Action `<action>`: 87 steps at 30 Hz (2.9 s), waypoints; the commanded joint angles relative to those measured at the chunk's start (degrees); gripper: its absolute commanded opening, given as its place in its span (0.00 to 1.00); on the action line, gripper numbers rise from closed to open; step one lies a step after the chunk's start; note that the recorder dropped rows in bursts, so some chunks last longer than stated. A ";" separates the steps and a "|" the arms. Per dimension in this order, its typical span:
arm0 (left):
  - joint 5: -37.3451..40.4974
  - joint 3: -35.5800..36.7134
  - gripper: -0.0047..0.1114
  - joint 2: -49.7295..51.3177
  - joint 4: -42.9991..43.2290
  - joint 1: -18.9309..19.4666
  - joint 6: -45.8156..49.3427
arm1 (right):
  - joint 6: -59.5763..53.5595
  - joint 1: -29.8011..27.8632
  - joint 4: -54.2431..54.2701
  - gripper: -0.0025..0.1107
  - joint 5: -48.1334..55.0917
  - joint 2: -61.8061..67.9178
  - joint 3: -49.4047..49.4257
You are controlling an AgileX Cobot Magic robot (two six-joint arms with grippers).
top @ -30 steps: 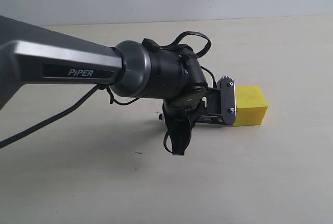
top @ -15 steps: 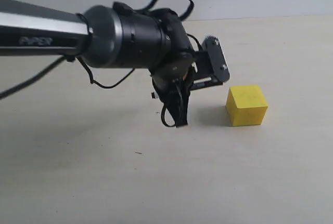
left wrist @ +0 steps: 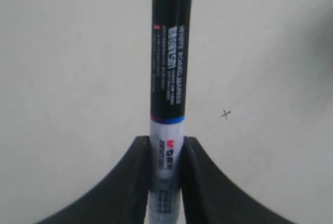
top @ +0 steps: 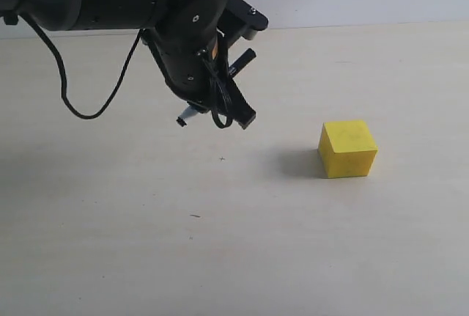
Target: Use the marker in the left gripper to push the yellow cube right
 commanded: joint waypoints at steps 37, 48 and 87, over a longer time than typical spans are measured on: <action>0.29 -3.12 0.04 12.96 -25.33 5.67 -24.30 | -0.11 -0.24 -0.35 0.02 -0.71 -0.28 0.28; -1.03 -3.12 0.04 15.56 -25.46 5.67 -25.22 | -0.11 -0.24 -0.35 0.02 -0.71 -0.28 0.28; -11.03 14.99 0.04 -28.75 -29.12 8.76 11.87 | -0.11 -0.24 -0.35 0.02 -0.71 -0.28 0.28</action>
